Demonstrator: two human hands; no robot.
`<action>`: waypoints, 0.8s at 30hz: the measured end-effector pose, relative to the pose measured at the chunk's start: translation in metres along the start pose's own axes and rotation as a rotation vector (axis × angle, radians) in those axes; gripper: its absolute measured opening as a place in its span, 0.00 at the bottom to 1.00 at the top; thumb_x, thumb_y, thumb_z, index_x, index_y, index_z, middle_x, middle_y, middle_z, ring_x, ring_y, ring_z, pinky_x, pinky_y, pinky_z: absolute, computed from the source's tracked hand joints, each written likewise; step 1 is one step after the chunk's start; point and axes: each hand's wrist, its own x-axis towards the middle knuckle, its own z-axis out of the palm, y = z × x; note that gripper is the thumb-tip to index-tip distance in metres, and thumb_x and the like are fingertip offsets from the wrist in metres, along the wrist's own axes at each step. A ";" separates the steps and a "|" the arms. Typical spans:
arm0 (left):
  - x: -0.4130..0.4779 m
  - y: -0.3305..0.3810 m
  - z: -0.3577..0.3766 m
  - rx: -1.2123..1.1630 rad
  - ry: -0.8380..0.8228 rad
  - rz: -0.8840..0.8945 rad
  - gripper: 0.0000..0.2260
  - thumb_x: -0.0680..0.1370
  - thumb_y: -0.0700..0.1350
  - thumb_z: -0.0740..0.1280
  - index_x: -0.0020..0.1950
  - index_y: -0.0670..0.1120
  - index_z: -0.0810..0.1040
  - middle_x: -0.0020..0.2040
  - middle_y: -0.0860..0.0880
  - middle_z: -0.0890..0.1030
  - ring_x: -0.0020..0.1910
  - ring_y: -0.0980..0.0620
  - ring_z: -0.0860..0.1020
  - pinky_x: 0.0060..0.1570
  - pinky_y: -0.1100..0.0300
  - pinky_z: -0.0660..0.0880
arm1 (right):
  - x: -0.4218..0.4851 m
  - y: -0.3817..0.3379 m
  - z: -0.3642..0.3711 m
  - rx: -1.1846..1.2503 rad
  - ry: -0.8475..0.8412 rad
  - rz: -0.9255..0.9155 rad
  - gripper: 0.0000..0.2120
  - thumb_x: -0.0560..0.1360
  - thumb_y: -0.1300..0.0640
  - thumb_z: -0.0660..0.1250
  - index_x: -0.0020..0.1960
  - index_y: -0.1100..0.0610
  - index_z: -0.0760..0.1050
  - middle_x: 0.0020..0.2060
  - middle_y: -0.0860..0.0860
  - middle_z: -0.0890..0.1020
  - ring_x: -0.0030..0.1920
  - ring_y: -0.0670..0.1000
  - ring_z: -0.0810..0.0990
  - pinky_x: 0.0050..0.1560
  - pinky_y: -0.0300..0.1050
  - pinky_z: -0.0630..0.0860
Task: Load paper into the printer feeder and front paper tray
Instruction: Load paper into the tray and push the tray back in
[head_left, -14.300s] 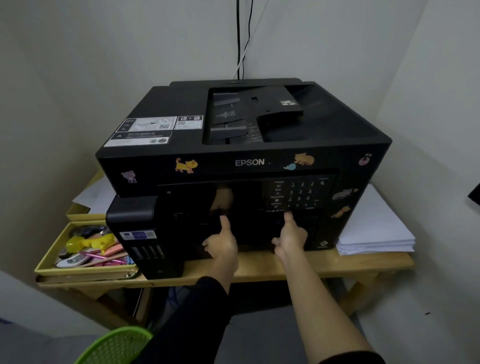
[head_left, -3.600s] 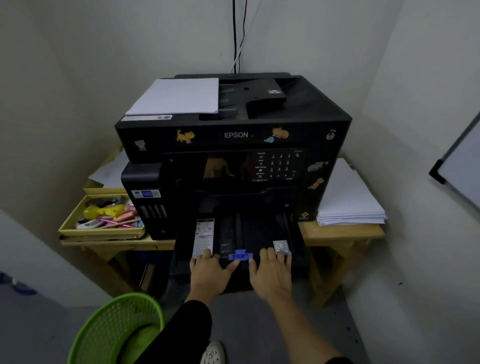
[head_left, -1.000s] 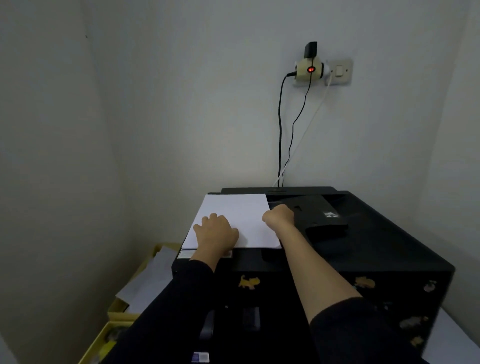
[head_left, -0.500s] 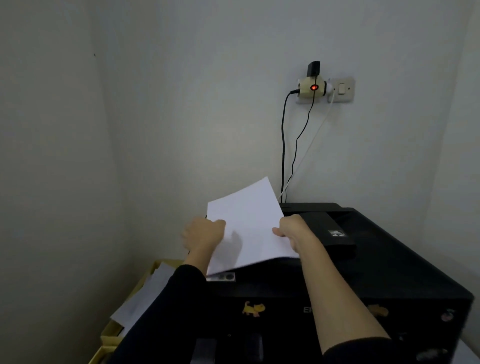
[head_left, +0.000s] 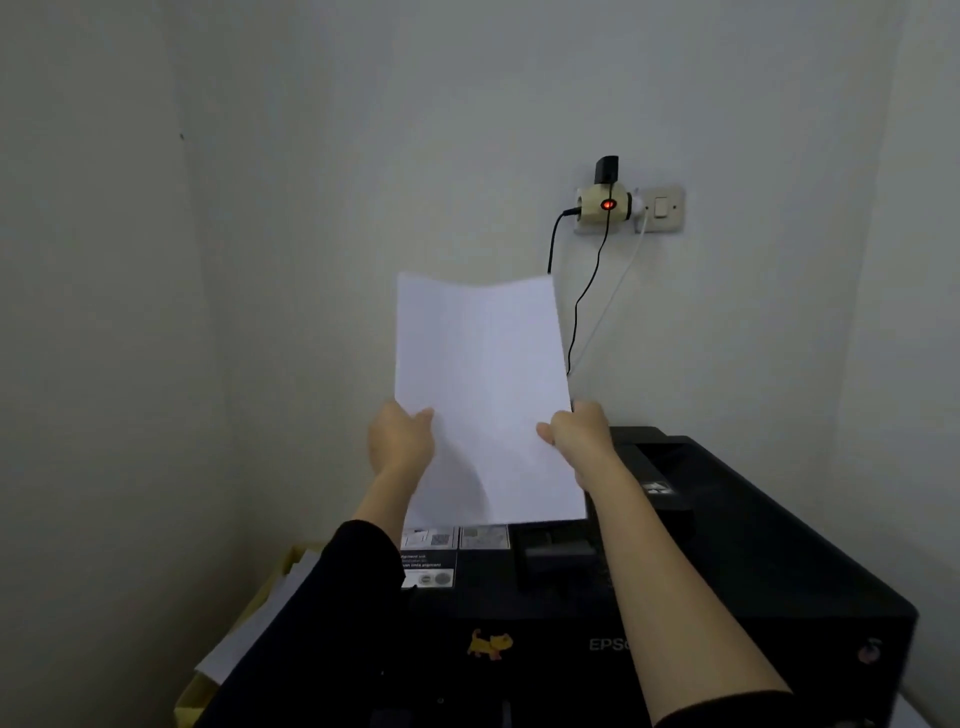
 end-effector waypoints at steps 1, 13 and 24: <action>-0.001 0.005 -0.001 -0.021 0.044 0.054 0.17 0.79 0.45 0.65 0.63 0.36 0.72 0.60 0.38 0.78 0.56 0.40 0.77 0.53 0.51 0.73 | 0.000 -0.005 0.003 0.008 0.013 -0.044 0.12 0.73 0.71 0.60 0.54 0.66 0.76 0.52 0.61 0.81 0.43 0.54 0.76 0.46 0.45 0.76; -0.029 -0.035 0.002 -0.187 -0.064 0.102 0.24 0.80 0.42 0.62 0.74 0.39 0.58 0.68 0.38 0.72 0.67 0.41 0.71 0.66 0.50 0.69 | -0.022 0.033 0.035 0.034 0.048 -0.088 0.17 0.78 0.64 0.60 0.66 0.62 0.70 0.61 0.57 0.78 0.57 0.55 0.77 0.57 0.45 0.73; -0.030 -0.039 0.006 -0.078 -0.008 0.111 0.12 0.82 0.39 0.58 0.63 0.34 0.65 0.50 0.40 0.76 0.46 0.48 0.72 0.44 0.57 0.69 | -0.021 0.037 0.042 0.037 0.105 -0.112 0.15 0.79 0.64 0.59 0.66 0.63 0.72 0.62 0.59 0.78 0.62 0.58 0.76 0.62 0.47 0.71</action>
